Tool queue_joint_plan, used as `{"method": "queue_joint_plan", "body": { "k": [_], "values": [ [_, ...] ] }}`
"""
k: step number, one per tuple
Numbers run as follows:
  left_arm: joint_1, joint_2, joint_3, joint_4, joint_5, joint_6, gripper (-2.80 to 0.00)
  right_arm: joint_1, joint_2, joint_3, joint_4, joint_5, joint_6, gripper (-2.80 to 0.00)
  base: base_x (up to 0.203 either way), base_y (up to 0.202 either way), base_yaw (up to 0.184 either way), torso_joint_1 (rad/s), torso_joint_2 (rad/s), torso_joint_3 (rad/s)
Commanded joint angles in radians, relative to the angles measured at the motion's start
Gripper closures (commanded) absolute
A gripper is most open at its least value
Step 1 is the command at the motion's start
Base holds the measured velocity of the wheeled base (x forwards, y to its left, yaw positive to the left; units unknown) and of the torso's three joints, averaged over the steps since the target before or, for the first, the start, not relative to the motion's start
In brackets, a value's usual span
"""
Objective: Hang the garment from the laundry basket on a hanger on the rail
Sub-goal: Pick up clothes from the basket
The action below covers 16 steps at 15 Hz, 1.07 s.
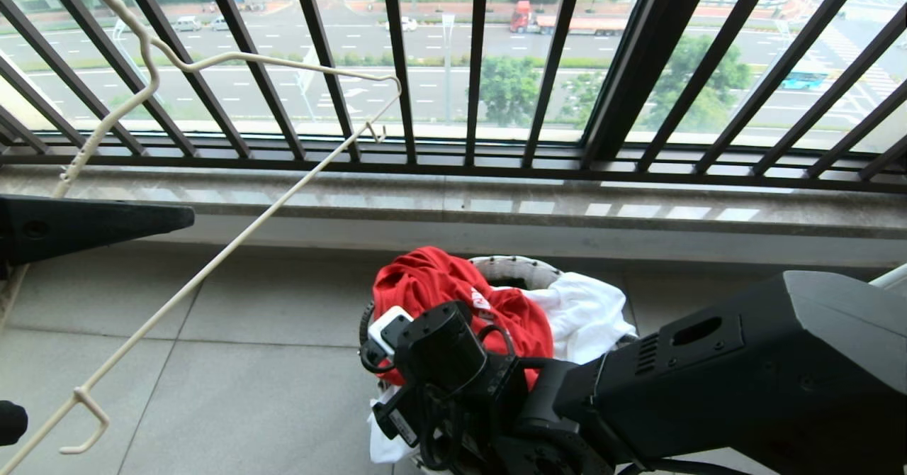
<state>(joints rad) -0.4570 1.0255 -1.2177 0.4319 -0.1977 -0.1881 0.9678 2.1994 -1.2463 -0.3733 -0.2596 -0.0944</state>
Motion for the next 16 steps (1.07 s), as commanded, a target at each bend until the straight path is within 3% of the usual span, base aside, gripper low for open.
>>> {"method": "queue_joint_plan", "body": {
  "k": [1, 5, 6, 16],
  "values": [
    [0.001, 0.001, 0.0, 0.002, 0.0, -0.001, 0.0, -0.004, 0.011, 0.043, -0.033, -0.007, -0.065, -2.8, 0.0, 0.0, 0.0, 0.0, 0.0, 0.0],
    [0.001, 0.002, 0.0, 0.002, -0.002, -0.001, 0.0, -0.017, 0.006, 0.07, -0.084, -0.032, -0.113, -2.8, 0.0, 0.0, 0.0, 0.0, 0.0, 0.0],
    [0.001, 0.002, 0.0, 0.002, -0.002, -0.002, 0.0, -0.018, 0.007, 0.071, -0.084, -0.033, -0.114, 0.0, 0.0, 0.0, 0.0, 0.0, 0.0, 0.0],
    [0.001, 0.001, -0.005, 0.002, 0.0, -0.002, 0.0, -0.011, -0.011, 0.078, -0.096, -0.026, -0.077, 0.0, 0.0, 0.0, 0.0, 0.0, 0.0, 0.0]
  ]
}}
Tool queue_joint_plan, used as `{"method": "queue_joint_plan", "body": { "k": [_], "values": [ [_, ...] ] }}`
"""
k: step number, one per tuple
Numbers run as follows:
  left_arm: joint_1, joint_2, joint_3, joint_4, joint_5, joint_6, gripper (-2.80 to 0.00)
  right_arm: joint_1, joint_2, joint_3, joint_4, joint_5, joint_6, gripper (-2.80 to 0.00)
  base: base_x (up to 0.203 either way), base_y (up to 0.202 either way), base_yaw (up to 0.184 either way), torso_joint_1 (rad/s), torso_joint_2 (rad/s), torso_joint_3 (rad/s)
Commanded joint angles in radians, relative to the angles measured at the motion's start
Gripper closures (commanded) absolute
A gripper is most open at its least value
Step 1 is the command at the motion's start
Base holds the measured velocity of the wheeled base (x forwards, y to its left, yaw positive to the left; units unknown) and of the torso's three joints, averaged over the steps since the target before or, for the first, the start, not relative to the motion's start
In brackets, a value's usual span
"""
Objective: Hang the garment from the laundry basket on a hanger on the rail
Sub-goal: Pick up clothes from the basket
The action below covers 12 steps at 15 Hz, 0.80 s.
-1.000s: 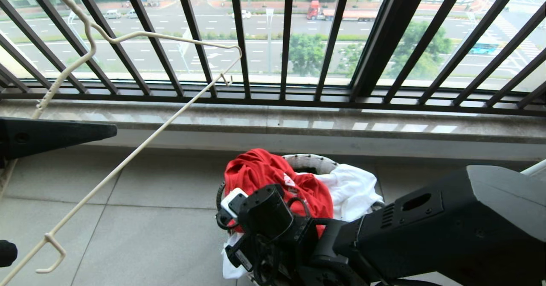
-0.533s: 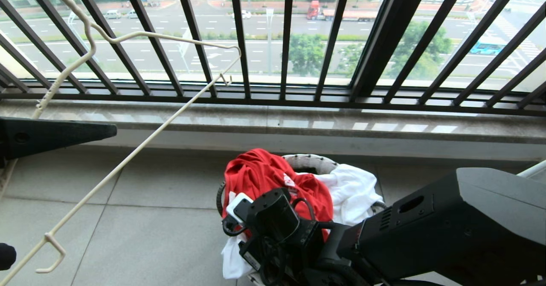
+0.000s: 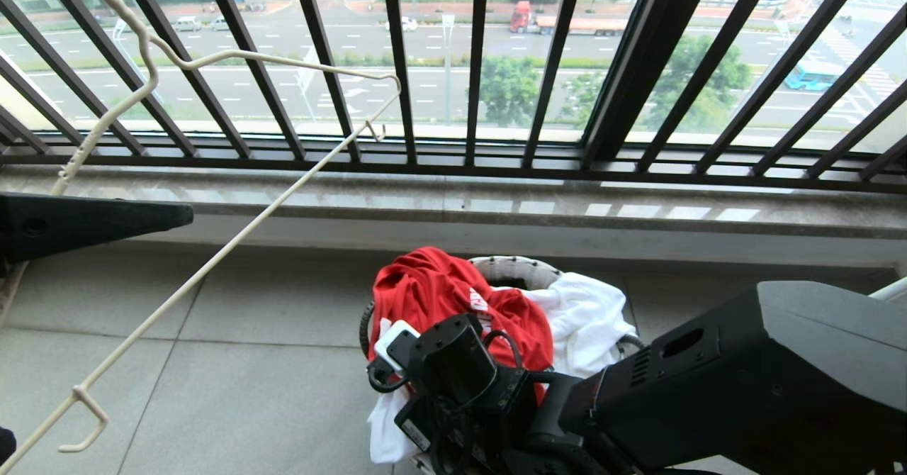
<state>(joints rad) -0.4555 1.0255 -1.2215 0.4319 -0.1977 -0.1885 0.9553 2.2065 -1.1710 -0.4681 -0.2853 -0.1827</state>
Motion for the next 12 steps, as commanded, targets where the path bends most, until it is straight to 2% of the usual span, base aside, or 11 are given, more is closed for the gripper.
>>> {"method": "queue_joint_plan", "body": {
  "k": [1, 3, 5, 8, 12],
  "values": [
    [0.0, 0.001, -0.001, 0.002, -0.002, -0.002, 0.0, 0.004, -0.031, 0.007, 0.001, 0.003, 0.03, 0.0, 0.0, 0.0, 0.0, 0.0, 0.0, 0.0],
    [0.0, 0.001, -0.003, 0.002, -0.002, -0.002, 0.0, 0.019, -0.077, 0.027, 0.015, 0.027, 0.066, 0.0, 0.0, 0.0, 0.0, 0.0, 0.0, 0.0],
    [0.0, 0.004, -0.003, 0.002, -0.002, -0.002, 0.0, 0.058, -0.143, 0.044, 0.088, 0.072, 0.137, 0.0, 0.0, 0.0, 0.0, 0.0, 0.0, 0.0],
    [0.0, 0.007, -0.001, 0.004, -0.002, -0.002, 0.0, 0.117, -0.189, 0.038, 0.254, 0.21, 0.257, 0.0, 0.0, 0.0, 0.0, 0.0, 0.0, 0.0],
    [0.0, 0.013, -0.001, 0.004, -0.002, -0.002, 0.0, 0.149, -0.182, 0.034, 0.315, 0.332, 0.315, 0.0, 0.0, 0.0, 0.0, 0.0, 0.0, 0.0]
  ]
}}
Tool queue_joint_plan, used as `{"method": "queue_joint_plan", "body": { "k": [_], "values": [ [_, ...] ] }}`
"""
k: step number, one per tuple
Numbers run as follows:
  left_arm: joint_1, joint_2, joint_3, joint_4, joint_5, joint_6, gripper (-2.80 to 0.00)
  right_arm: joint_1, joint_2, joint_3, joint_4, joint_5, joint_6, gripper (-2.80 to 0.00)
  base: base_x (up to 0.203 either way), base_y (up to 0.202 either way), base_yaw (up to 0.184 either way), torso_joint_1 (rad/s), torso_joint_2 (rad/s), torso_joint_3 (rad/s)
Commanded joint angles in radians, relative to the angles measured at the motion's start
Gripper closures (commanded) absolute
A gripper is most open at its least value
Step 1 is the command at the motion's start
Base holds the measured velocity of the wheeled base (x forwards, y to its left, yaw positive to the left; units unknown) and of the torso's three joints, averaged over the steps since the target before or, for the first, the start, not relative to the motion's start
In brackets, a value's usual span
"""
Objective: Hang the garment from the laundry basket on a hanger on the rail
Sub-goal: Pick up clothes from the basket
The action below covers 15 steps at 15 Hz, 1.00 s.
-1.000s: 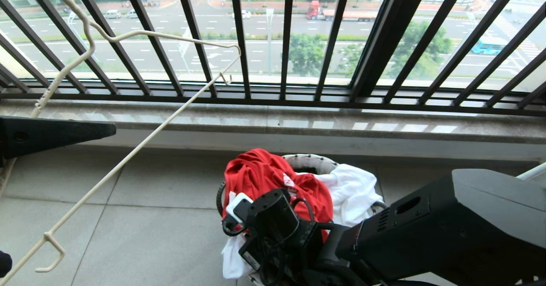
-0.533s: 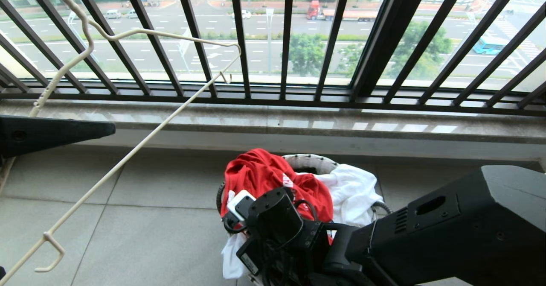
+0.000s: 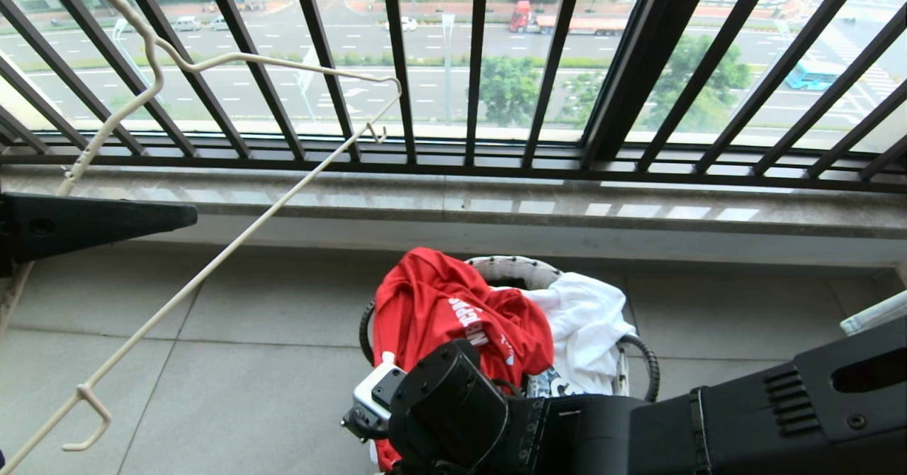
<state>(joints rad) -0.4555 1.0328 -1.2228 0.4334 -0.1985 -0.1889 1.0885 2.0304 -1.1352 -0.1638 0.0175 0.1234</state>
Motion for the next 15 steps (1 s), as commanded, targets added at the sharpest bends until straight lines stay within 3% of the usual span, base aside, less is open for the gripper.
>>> {"method": "queue_joint_plan", "body": {
  "k": [1, 4, 13, 14, 15],
  "values": [
    [0.0, 0.006, 0.0, 0.002, -0.001, -0.001, 0.0, 0.029, 0.0, -0.004, 0.026, 0.052, 0.012, 0.0, 0.0, 0.0, 0.0, 0.0, 0.0, 0.0],
    [0.0, 0.006, 0.0, 0.002, -0.001, -0.001, 0.0, 0.063, 0.036, -0.008, 0.031, 0.054, 0.01, 0.0, 0.0, 0.0, 0.0, 0.0, 0.0, 0.0],
    [0.0, 0.006, 0.0, 0.002, -0.001, -0.001, 0.0, 0.056, 0.152, -0.012, 0.032, -0.004, 0.001, 0.0, 0.0, 0.0, 0.0, 0.0, 0.0, 0.0],
    [0.0, 0.006, 0.0, 0.002, -0.001, -0.001, 0.0, 0.054, 0.148, -0.012, 0.03, -0.004, 0.001, -2.8, 0.0, 0.0, 0.0, 0.0, 0.0, 0.0],
    [0.0, 0.006, 0.0, 0.002, -0.001, -0.001, 0.0, 0.05, 0.138, -0.016, 0.032, -0.005, 0.001, -2.8, 0.0, 0.0, 0.0, 0.0, 0.0, 0.0]
  ]
}}
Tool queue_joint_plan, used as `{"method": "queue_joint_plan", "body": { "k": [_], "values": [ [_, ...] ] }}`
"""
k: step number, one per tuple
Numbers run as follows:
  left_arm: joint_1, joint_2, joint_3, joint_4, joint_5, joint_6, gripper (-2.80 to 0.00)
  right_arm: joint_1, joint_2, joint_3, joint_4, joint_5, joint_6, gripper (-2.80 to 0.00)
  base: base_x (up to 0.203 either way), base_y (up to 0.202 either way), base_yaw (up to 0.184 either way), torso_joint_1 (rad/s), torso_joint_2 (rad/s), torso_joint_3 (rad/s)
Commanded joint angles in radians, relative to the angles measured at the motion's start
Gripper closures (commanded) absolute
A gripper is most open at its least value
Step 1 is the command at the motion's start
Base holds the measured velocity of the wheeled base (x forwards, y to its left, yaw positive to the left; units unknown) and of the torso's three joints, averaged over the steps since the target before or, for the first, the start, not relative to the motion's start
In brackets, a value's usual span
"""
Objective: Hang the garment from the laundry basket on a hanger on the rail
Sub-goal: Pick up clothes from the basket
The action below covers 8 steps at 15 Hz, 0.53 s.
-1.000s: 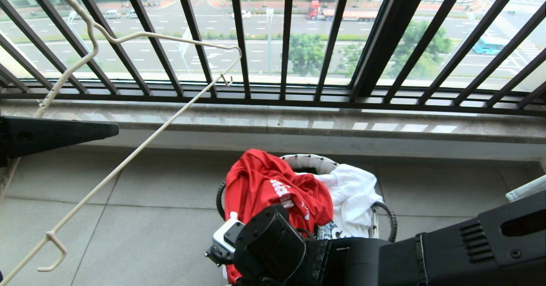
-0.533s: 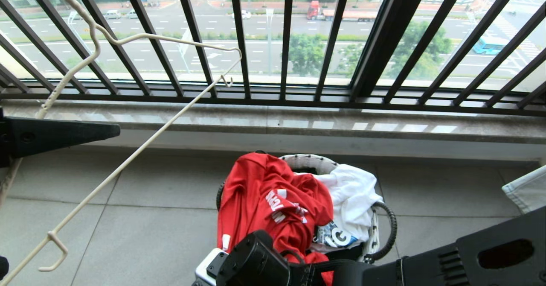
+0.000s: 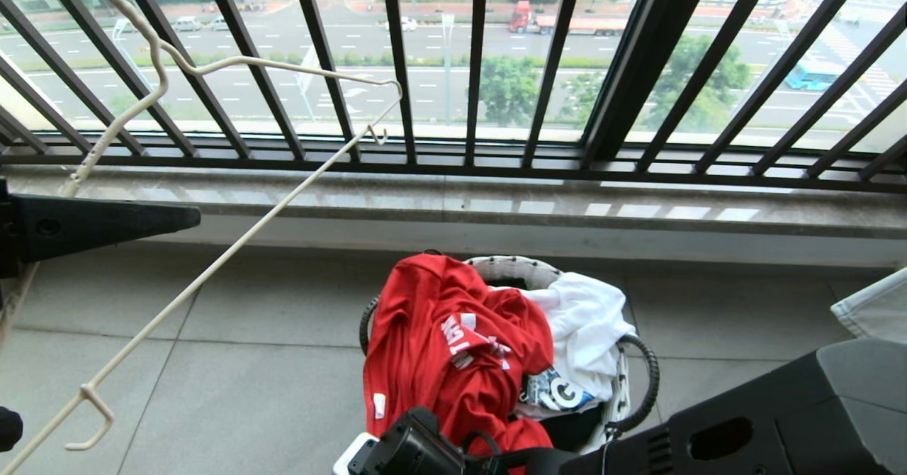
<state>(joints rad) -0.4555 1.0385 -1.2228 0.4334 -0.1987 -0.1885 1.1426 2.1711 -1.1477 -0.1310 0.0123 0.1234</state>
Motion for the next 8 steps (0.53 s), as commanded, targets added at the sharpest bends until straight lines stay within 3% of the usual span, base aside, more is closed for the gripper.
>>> {"method": "queue_joint_plan", "body": {
  "k": [1, 5, 8],
  "values": [
    [0.0, 0.0, 0.0, 0.002, -0.001, -0.002, 0.0, -0.007, -0.018, -0.005, 0.002, 0.001, 0.001, -2.8, 0.0, 0.0, 0.0, 0.0, 0.0, 0.0],
    [0.0, -0.002, 0.0, 0.002, -0.001, -0.002, 0.0, -0.01, -0.056, -0.02, 0.003, -0.008, 0.001, -2.8, 0.0, 0.0, 0.0, 0.0, 0.0, 0.0],
    [0.0, -0.003, 0.0, 0.002, -0.001, -0.002, 0.0, -0.069, -0.063, -0.076, 0.004, -0.048, -0.023, -2.8, 0.0, 0.0, 0.0, 0.0, 0.0, 0.0]
  ]
}}
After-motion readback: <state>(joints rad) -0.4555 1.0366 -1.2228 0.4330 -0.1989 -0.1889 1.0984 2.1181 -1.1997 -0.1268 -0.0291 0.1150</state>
